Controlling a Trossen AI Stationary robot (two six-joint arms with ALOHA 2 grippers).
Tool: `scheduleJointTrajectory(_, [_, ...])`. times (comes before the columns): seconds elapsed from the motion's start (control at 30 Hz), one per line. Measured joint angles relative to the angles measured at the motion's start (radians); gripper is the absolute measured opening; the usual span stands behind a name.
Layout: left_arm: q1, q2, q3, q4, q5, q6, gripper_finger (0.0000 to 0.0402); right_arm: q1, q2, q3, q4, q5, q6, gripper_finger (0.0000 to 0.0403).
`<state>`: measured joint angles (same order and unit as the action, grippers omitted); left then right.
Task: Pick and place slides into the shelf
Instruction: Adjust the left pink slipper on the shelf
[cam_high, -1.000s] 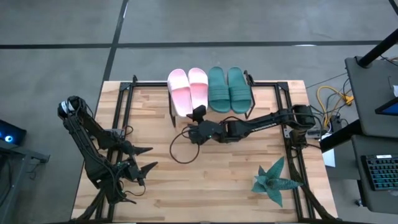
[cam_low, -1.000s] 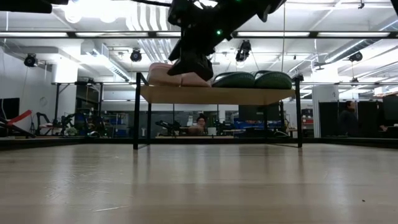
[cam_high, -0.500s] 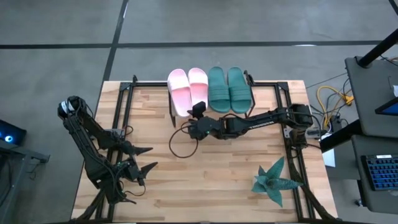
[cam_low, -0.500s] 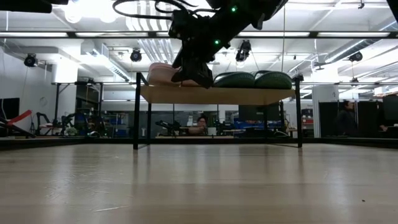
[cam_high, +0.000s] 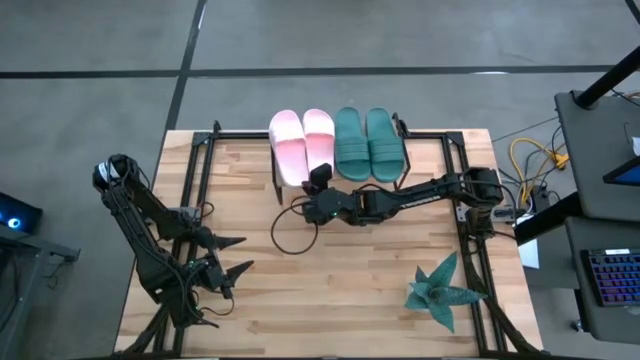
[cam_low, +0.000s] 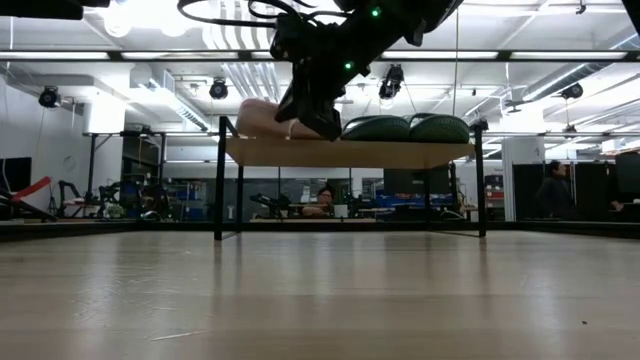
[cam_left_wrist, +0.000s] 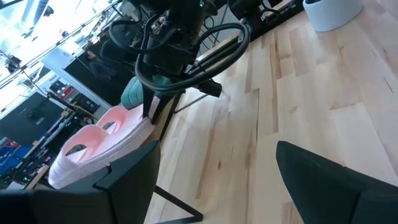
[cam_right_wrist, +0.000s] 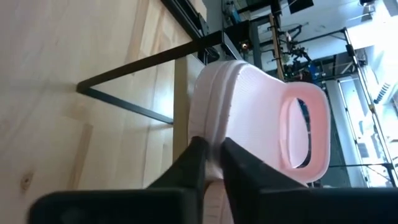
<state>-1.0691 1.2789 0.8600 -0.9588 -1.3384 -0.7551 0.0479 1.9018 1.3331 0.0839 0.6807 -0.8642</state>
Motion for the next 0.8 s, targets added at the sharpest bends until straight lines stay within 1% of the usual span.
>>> scheduleJointTrajectory(0.07, [0.000,0.000,0.000,0.000,0.003,0.000,0.0303,0.004,0.000,0.001,0.000,0.001,-0.001,0.0020])
scheduleJointTrajectory(0.1, [0.000,0.000,0.000,0.000,0.005,0.000,0.0303,0.008,0.000,0.003,0.000,0.009,-0.008,0.0016])
scheduleJointTrajectory(0.3, [0.000,0.000,0.000,0.001,0.005,0.000,0.0303,0.049,0.000,0.041,0.001,0.145,-0.070,0.0014])
scheduleJointTrajectory(0.43, [0.000,0.000,0.000,0.002,0.005,0.000,0.0303,0.078,0.000,0.077,-0.007,0.190,-0.070,0.0013])
scheduleJointTrajectory(0.53, [0.000,0.000,0.000,0.008,0.005,0.000,0.0303,0.091,0.000,0.111,-0.066,0.230,-0.052,0.0013])
scheduleJointTrajectory(0.8, [0.000,0.000,0.000,0.008,0.005,0.000,0.0303,0.092,0.000,0.203,-0.223,0.240,0.055,0.0012])
